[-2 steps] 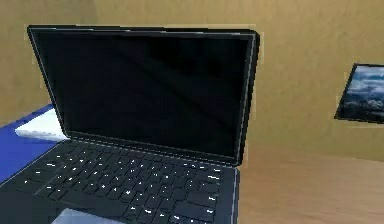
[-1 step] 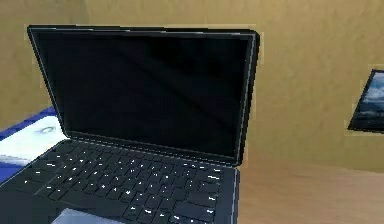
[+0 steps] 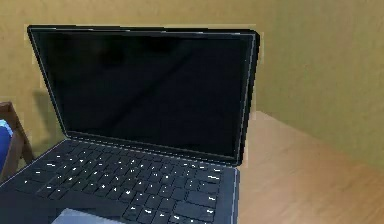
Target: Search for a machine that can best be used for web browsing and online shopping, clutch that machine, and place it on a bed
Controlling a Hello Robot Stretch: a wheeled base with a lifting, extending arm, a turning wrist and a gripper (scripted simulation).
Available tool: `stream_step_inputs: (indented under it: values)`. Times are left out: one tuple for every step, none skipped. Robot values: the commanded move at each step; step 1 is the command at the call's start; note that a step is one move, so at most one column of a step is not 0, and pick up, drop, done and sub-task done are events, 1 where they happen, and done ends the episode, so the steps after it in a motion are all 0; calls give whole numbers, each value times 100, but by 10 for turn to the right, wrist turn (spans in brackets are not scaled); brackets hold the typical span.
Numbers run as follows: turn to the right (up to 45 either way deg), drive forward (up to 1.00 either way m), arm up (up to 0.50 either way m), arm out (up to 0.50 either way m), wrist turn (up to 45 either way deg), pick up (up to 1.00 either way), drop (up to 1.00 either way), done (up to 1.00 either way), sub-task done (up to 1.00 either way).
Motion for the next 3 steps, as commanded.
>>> stream_step_inputs:
  values:
    - [450, 0, 0, 0, 0, 0, 0, 0, 0]
    - [120, 0, 0, 0, 0, 0, 0, 0, 0]
    - [0, 15, 0, 0, 0, 0, 0, 0, 0]
